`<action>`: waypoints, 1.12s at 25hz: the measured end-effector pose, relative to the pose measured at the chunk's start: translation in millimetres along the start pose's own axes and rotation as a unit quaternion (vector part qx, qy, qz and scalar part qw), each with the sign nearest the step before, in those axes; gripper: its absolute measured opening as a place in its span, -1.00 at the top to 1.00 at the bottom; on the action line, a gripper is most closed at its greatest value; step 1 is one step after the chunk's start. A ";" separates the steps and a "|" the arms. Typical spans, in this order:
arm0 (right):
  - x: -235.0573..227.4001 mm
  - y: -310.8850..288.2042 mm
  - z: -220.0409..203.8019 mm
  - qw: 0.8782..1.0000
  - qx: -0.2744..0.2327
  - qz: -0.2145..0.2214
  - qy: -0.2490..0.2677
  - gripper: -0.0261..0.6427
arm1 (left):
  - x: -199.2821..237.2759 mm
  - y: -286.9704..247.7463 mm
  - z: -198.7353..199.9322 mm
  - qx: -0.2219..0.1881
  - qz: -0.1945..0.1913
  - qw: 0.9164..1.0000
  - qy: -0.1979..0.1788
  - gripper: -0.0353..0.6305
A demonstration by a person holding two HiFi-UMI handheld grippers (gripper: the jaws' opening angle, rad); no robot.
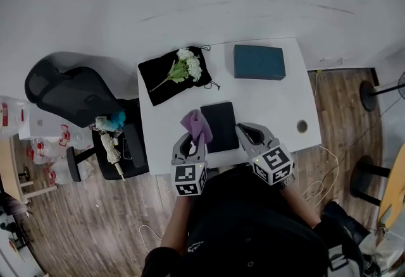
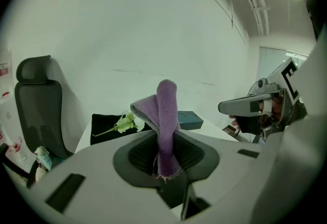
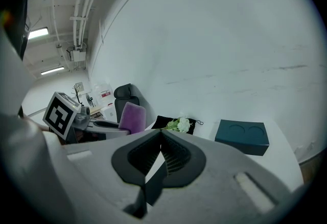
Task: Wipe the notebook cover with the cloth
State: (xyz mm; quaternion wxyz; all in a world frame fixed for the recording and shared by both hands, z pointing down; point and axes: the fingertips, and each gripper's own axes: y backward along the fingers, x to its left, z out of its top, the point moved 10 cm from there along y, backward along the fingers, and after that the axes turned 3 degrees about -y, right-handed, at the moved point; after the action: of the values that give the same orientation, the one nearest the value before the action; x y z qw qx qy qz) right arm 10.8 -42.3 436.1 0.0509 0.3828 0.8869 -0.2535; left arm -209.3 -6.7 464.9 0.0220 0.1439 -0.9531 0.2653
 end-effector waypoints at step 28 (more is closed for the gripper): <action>-7.6 59.5 156.5 0.971 -0.201 -0.019 0.129 0.91 | 6.8 61.2 166.0 -0.220 0.048 0.971 -0.080 0.64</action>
State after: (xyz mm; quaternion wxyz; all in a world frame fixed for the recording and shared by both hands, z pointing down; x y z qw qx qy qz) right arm 41.8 -89.3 278.3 0.0070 0.3771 0.9260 -0.0193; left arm -227.5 -43.4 292.7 -0.0361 0.1108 -0.9925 0.0378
